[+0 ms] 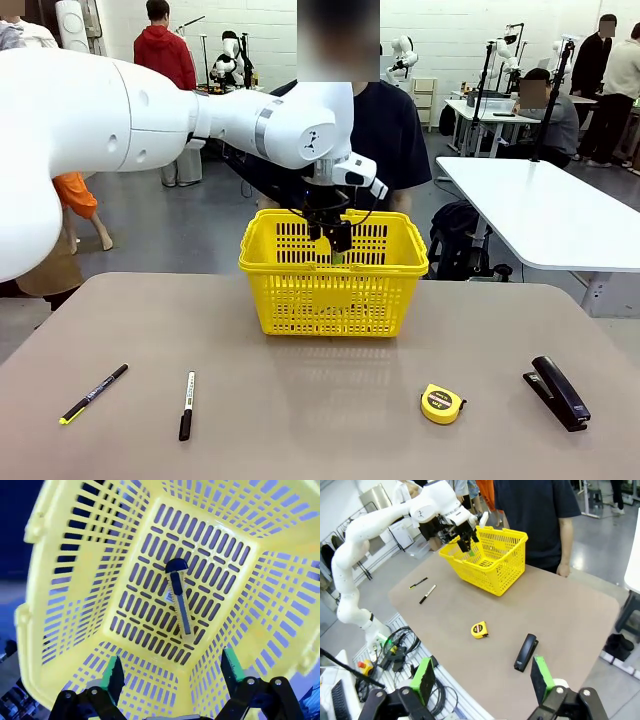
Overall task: Place the items the person wants into the basket.
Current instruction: Pick up the item the person points to and place it in the Market Basket.
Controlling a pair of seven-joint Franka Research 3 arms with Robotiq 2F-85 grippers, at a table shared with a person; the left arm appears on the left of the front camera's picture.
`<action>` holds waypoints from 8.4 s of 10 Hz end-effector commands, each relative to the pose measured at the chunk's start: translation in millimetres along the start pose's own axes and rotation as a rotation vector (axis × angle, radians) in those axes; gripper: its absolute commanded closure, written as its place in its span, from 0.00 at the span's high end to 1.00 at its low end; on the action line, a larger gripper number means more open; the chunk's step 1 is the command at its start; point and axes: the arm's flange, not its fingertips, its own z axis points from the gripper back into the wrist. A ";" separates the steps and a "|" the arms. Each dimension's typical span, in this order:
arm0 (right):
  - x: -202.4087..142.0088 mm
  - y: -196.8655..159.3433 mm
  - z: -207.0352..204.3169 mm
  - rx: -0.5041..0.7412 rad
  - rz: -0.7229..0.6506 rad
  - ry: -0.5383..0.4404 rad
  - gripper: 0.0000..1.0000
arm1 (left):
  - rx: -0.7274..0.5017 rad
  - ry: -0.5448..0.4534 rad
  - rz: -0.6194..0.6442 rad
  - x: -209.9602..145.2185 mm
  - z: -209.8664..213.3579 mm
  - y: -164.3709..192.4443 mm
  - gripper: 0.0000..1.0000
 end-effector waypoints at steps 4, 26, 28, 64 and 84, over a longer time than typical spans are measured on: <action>2.3 0.1 -0.9 0.023 0.013 -0.030 1.00 | 0.079 -0.280 0.117 -196.1 128.7 -73.9 1.00; 2.3 0.1 -0.9 0.023 0.013 -0.030 1.00 | 0.036 -0.579 -0.063 -567.1 223.5 -5.7 1.00; 2.3 0.1 -0.9 0.023 0.013 -0.030 1.00 | 0.085 -0.565 -0.008 -613.0 225.7 11.0 1.00; 97.3 103.3 -432.7 -0.556 -0.368 0.686 1.00 | -0.034 -0.893 0.005 -642.3 217.9 50.4 1.00; -40.7 67.9 -557.8 -0.259 0.146 1.066 1.00 | -0.034 -0.893 0.005 -642.3 217.9 50.4 1.00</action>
